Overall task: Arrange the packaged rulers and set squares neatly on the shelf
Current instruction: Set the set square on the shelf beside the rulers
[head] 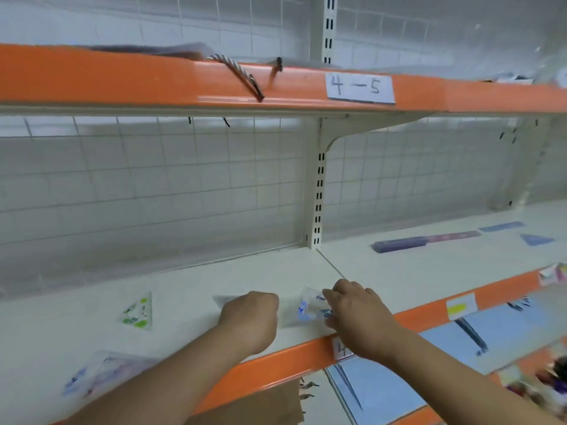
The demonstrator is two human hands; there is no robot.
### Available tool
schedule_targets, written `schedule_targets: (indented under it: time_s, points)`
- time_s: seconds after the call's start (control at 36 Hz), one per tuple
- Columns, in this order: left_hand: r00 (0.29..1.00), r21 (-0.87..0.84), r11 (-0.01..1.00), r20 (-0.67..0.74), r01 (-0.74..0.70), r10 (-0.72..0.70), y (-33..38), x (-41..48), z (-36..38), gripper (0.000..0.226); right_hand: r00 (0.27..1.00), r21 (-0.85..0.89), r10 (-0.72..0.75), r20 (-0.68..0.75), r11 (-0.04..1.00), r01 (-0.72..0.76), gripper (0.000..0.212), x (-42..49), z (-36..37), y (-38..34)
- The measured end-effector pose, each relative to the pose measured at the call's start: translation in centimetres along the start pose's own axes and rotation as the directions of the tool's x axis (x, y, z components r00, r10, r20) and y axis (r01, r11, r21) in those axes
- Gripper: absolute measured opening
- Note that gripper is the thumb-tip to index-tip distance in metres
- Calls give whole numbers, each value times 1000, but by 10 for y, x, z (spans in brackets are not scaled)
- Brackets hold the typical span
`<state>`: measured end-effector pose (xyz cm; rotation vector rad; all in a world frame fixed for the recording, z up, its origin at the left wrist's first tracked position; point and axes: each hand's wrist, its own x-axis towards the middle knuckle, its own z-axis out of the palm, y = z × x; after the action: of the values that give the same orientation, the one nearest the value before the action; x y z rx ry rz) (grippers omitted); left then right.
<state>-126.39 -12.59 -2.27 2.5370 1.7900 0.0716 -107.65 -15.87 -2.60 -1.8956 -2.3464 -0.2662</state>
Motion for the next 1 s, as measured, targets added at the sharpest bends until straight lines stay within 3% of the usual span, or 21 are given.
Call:
schedule_targets:
  time_s: [0.19,0.61,1.0]
  points:
    - [997,20,997,16,-81,81,95,33,7,23,996,-34,84,18,996,-83,31,-39,-4,92]
    - [992,-8,993,51,-116,116,286,83,28,26,987,-55,144,77,989,-140,29,-117,-8,280]
    - [983,-5,985,61,-175,175,368,156,33,25,979,-31,188,79,982,-186,36,-109,7,378]
